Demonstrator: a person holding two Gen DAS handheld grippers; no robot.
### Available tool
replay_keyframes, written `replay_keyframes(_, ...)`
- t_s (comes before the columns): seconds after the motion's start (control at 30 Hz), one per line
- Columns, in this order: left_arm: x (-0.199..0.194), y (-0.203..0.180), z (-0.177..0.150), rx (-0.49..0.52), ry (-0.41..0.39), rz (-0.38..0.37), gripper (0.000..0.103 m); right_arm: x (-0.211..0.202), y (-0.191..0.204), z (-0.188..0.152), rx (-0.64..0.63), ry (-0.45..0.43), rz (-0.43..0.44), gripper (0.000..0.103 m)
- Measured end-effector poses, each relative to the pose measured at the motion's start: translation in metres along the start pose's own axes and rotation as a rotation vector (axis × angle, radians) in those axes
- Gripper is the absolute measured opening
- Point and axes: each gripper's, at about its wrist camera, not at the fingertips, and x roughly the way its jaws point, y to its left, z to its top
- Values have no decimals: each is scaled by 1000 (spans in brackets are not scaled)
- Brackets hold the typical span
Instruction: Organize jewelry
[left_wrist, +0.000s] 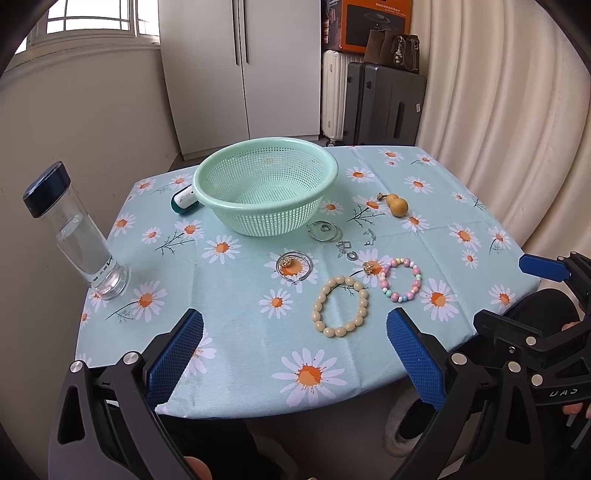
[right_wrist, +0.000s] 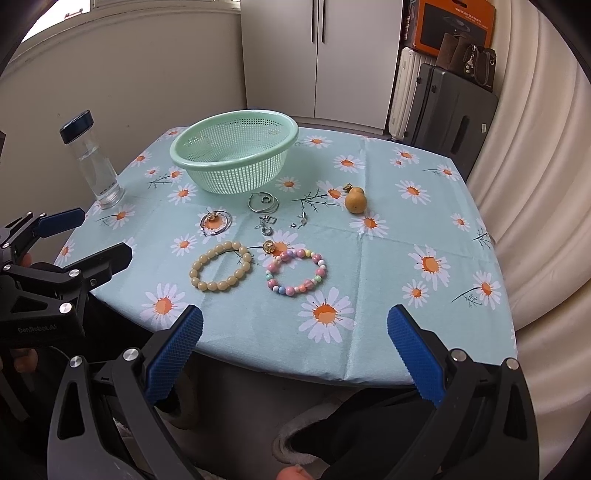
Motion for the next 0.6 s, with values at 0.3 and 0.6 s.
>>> replay_keyframes(0.3, 5, 2, 1, 2, 15, 6, 97, 3, -5, 0, 17, 13, 4, 99)
replay_keyframes(0.6, 12, 5, 0, -17, 37, 8, 97, 8, -6, 1, 26, 29, 6, 99)
